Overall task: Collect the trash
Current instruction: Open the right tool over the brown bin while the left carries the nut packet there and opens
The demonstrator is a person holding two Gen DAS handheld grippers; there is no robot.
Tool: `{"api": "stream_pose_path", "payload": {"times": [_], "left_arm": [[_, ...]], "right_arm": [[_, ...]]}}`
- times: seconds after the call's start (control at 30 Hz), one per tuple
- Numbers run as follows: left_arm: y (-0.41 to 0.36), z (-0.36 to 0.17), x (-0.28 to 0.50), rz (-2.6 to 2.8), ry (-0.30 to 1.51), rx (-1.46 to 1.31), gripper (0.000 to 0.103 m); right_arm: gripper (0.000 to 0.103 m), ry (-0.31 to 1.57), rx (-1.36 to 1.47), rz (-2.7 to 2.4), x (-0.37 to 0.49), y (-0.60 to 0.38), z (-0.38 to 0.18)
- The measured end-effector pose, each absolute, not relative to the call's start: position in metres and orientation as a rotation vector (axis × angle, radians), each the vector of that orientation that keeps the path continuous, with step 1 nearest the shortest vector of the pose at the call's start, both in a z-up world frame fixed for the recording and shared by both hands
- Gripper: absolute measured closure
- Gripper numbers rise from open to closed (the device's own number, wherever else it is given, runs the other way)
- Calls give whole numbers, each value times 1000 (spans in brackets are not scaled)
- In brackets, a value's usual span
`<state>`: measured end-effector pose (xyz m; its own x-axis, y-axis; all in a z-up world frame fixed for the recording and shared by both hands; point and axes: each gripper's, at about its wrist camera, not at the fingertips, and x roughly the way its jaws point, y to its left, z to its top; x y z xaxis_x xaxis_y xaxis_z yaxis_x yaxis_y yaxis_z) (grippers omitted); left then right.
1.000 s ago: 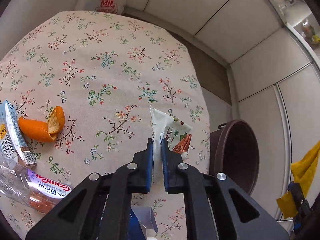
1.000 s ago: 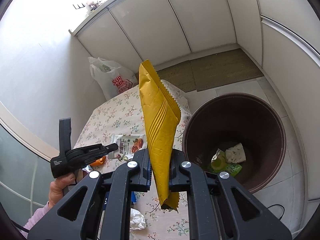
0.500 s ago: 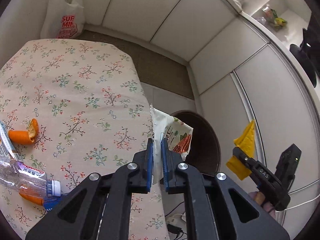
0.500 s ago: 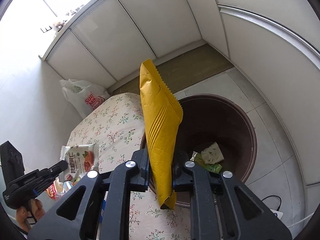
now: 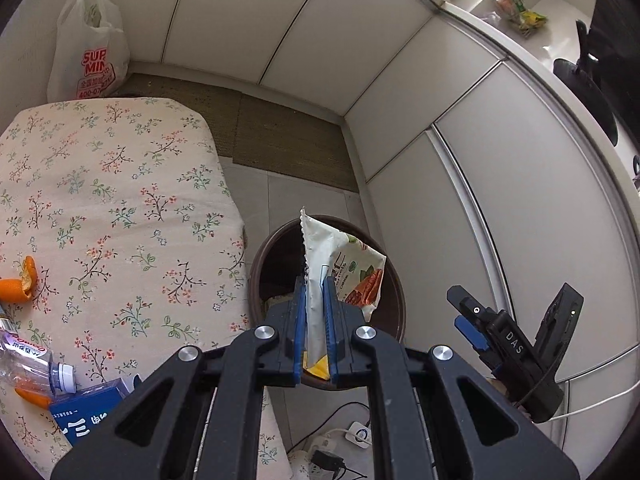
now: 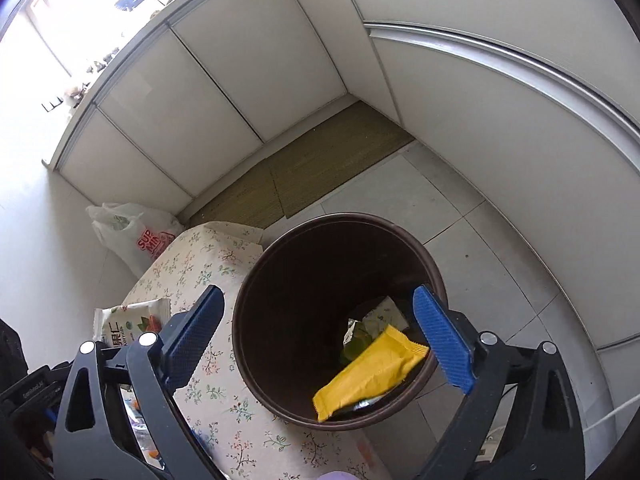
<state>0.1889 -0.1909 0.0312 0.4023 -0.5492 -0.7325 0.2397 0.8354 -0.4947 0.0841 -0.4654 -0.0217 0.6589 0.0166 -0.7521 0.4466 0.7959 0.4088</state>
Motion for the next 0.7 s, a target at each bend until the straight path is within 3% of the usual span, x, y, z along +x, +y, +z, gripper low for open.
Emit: {"api": "stream_pose_path", "payload": {"times": [0.33,0.7], "left_arm": [[-247,36,202,-562,1048,-323,94],[-311,4,220,-543,1111,-225,93]], "right_arm": [[7,745,591,-416,62,-498,-5],[7,752,641,-491,47,-540,-11]]}}
